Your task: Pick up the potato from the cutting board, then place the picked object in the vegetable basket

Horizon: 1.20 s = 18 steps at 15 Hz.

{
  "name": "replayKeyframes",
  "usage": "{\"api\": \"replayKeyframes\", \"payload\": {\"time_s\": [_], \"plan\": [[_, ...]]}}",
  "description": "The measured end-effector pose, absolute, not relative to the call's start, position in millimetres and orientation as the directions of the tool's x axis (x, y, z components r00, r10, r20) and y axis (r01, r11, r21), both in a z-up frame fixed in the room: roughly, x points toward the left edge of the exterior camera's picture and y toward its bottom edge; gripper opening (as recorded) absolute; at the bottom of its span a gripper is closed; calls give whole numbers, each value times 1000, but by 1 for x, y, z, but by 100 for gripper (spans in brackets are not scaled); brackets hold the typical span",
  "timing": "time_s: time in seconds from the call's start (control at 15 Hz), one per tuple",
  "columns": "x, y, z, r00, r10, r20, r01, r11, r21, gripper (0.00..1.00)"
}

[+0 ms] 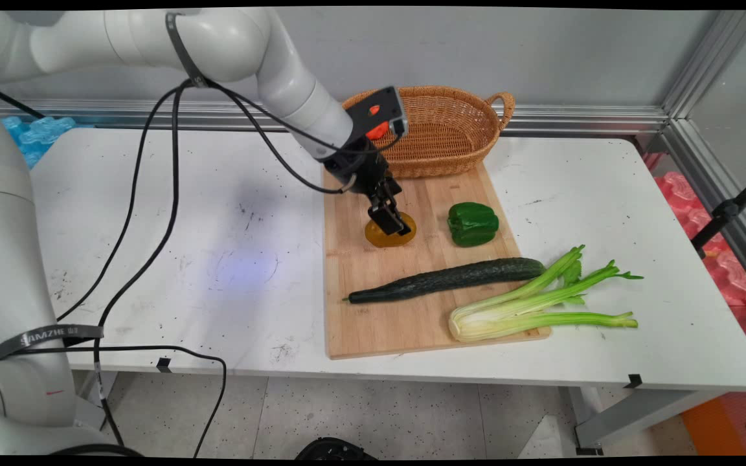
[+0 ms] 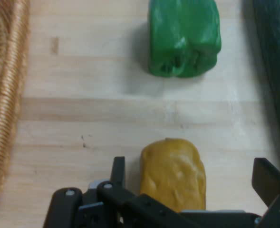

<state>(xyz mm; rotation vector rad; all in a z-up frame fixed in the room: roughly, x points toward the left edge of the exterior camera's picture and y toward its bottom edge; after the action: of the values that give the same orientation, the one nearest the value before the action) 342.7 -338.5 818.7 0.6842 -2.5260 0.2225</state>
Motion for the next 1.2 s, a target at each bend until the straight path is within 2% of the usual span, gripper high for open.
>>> {"api": "replayKeyframes", "payload": {"time_s": [0.87,0.93,1.2], "plan": [[348,-349,779,-750,-445,489,-517,856,-13,100],[348,-350,778,-750,-446,488,-517,856,-11,0],[347,-351,774,-741,-459,491,-524,852,6,0]]}}
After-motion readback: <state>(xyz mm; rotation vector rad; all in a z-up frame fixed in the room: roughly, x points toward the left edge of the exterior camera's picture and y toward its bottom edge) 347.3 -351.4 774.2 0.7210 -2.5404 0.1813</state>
